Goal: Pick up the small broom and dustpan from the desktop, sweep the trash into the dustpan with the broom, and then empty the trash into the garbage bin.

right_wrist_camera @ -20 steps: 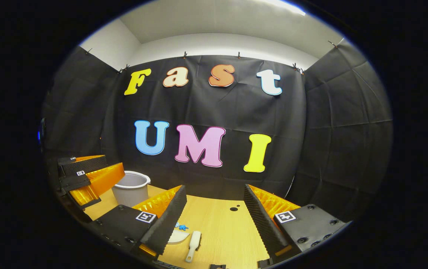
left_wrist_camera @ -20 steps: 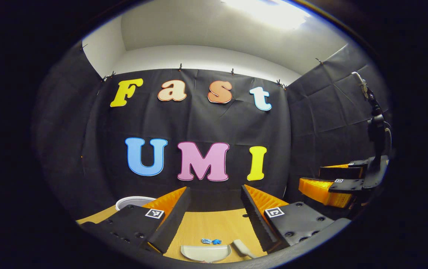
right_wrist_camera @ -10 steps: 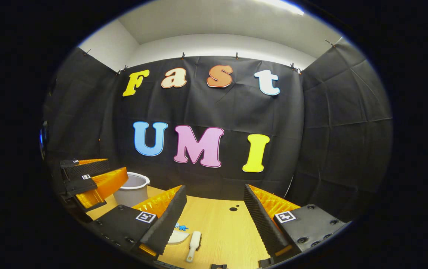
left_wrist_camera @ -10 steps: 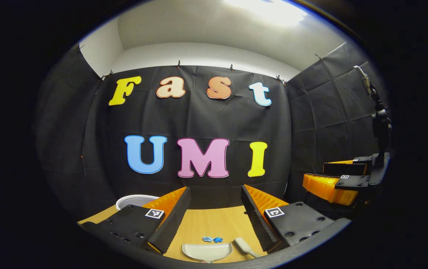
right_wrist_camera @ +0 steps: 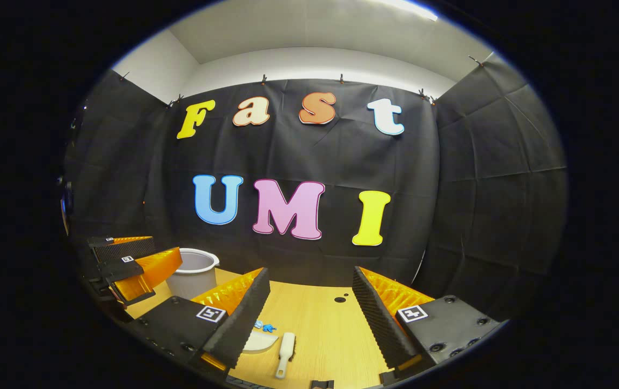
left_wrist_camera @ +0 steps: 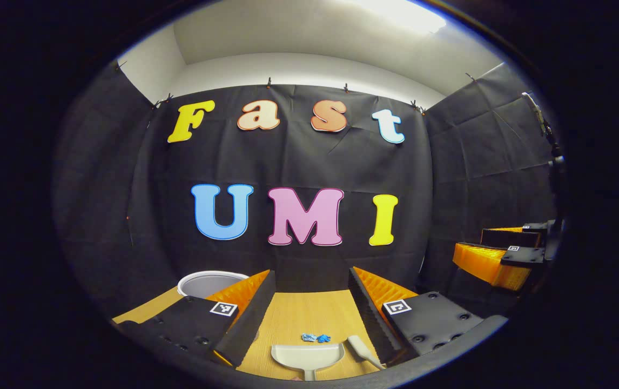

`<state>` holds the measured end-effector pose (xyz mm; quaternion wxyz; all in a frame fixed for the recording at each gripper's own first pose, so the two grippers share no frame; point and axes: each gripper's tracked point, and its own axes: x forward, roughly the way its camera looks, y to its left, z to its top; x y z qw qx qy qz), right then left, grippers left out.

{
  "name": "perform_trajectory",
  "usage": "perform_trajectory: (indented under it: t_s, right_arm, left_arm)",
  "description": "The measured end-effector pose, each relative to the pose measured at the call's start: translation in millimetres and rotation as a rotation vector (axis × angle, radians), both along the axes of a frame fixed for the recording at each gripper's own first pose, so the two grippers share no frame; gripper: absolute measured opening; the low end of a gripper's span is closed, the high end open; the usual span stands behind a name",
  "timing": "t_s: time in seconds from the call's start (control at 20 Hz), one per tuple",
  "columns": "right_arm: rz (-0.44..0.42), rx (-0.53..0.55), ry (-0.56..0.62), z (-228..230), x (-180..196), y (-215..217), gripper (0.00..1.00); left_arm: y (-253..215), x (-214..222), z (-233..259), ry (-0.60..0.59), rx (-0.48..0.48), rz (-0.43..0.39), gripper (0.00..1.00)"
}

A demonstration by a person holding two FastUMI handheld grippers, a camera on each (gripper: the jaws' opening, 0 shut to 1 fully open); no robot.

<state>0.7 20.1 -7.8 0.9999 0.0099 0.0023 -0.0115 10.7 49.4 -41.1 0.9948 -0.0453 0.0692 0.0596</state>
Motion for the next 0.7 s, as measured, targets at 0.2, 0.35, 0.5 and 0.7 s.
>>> perform_trajectory:
  t_s: [0.2, 0.35, 0.5, 0.7]
  right_arm:
    - [0.005, -0.005, 0.020, -7.7, -1.1, 10.4, 0.99]
    - [0.015, -0.007, 0.031, -12.7, 1.9, 19.7, 0.99]
    - [0.023, 0.007, 0.062, -24.4, 6.6, 27.5, 0.99]
    - [0.059, 0.030, 0.153, -55.5, 19.3, 39.5, 0.97]
  left_arm:
    - [12.8, -8.0, -18.0, 0.055, -0.063, 0.026, 0.81]
    - [20.1, -12.9, -24.8, 0.068, -0.042, 0.038, 0.81]
    - [17.7, -16.2, -34.5, 0.099, -0.026, 0.024, 0.81]
    - [11.2, -21.3, -52.8, 0.144, -0.024, 0.017, 0.80]
